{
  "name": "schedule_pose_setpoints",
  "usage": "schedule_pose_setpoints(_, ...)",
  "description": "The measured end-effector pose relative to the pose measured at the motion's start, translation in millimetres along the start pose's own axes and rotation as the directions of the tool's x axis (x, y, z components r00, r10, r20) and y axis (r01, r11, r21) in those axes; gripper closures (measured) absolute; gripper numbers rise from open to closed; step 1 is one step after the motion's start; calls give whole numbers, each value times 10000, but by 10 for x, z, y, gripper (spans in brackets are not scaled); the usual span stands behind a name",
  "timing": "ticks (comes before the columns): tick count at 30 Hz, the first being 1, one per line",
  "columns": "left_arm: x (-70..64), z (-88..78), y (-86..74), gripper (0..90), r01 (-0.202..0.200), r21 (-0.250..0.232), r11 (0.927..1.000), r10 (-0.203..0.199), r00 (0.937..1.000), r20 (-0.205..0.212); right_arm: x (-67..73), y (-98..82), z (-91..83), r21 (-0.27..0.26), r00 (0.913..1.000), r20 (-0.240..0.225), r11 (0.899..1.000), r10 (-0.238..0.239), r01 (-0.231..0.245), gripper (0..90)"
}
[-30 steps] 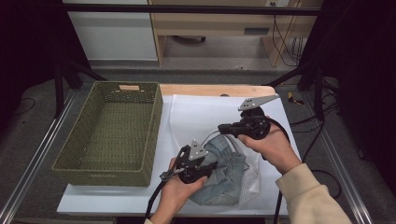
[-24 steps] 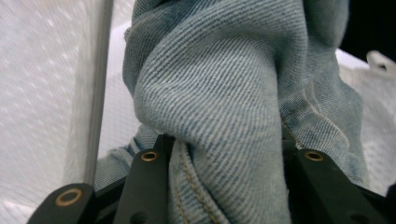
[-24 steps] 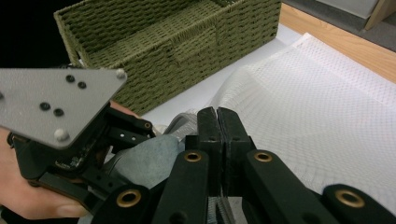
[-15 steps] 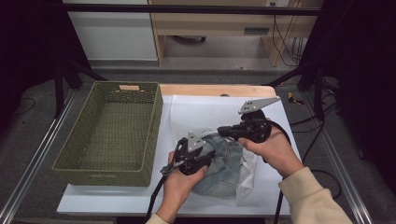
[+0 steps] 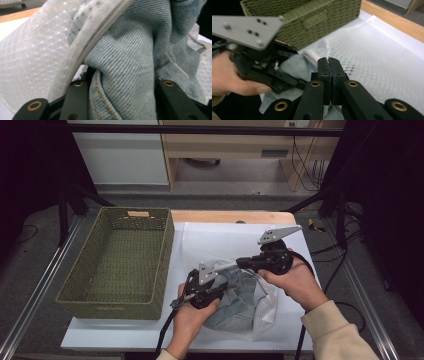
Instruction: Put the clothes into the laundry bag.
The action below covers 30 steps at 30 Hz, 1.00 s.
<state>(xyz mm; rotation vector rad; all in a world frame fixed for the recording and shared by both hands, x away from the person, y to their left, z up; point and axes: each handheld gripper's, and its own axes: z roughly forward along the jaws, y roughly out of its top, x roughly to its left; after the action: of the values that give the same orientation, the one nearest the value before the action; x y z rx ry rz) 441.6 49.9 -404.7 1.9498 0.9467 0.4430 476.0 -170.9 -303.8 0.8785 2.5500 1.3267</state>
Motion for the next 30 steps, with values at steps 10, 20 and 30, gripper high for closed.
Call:
schedule_pose_setpoints(10, -31, -46, 31, 614, 409, -1050, 9936, -447, 9984, -341, 93, 39, 34, -169, 9995, -270, 9997, -168, 163, 895)
schedule_pose_setpoints(20, -101, -57, 95, 599, 194, -1862, 9823, -429, 9915, -1227, 168, 145, -52, -296, 9989, -260, 9988, -402, 395, 895)
schedule_pose_setpoints(30, 71, 286, -33, 452, 246, -273, 9993, -258, 9987, -443, -101, -101, 222, 128, 9989, 52, 9989, 460, -460, 895)
